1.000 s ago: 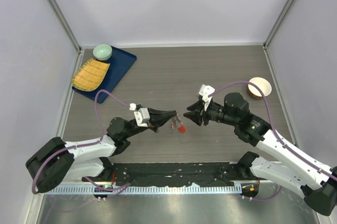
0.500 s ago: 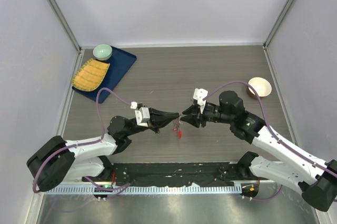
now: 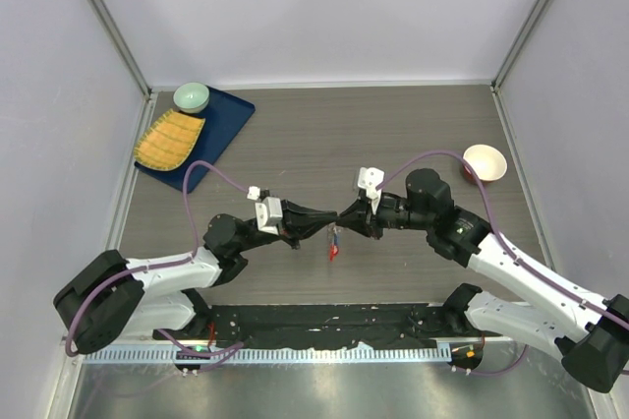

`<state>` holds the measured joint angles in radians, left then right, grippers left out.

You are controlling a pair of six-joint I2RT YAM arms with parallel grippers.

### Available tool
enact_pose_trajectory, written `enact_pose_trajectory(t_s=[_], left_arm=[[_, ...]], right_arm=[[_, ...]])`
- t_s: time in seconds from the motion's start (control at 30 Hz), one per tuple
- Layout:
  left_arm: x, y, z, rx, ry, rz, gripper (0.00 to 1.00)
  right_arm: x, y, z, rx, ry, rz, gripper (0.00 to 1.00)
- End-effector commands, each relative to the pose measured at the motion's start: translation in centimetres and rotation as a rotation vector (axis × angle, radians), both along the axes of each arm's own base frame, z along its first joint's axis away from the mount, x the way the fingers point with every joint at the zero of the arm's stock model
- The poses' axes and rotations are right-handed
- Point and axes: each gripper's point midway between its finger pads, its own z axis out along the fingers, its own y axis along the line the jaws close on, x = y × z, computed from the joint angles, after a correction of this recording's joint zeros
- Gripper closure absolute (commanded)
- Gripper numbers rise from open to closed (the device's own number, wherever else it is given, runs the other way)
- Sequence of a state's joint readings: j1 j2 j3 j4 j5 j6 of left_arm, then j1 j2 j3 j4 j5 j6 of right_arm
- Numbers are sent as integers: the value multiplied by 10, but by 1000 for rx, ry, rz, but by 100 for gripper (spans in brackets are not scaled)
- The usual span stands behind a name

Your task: Put the keys on the keyring

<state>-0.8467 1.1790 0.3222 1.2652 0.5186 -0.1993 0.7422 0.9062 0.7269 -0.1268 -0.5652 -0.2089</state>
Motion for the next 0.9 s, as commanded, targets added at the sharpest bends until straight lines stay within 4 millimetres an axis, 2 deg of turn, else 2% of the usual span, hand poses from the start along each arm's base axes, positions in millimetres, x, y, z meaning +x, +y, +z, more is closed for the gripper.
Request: enact_pose_trajectory(t_s=[0.0, 0.1, 0.17, 0.3, 0.33, 0.37, 0.4, 0.43, 0.5, 0.53, 0.67, 0.87], left_arm=[[-13, 9, 58, -186, -154, -25, 100], [-13, 8, 56, -183, -143, -27, 100], [-10, 10, 54, -184, -127, -11, 98], [1, 16, 44, -166, -68, 61, 81], [7, 11, 28, -94, -14, 70, 79], [11, 9, 21, -51, 0, 86, 77], [12, 11, 25, -30, 10, 104, 74], [19, 7, -2, 88, 89, 121, 73], [25, 6, 3, 144, 74, 143, 70], [26, 6, -12, 209, 108, 152, 70], [27, 5, -16, 255, 115, 149, 69], [27, 1, -16, 269, 111, 132, 62]], right_arm=[[2, 8, 35, 72, -88, 36, 86], [0, 8, 39, 76, -98, 43, 99], [0, 6, 41, 66, -106, 44, 99], [2, 0, 40, -1, -116, 34, 99], [4, -2, 39, -23, -114, 26, 99], [1, -6, 38, -56, -96, 27, 99], [2, -8, 37, -83, -109, 32, 99], [3, -9, 33, -112, -97, 32, 99], [2, -16, 32, -173, -89, 35, 99], [3, -17, 29, -199, -82, 36, 99], [8, -27, 29, -272, -90, 8, 99], [5, -25, 27, -280, -89, 37, 99]])
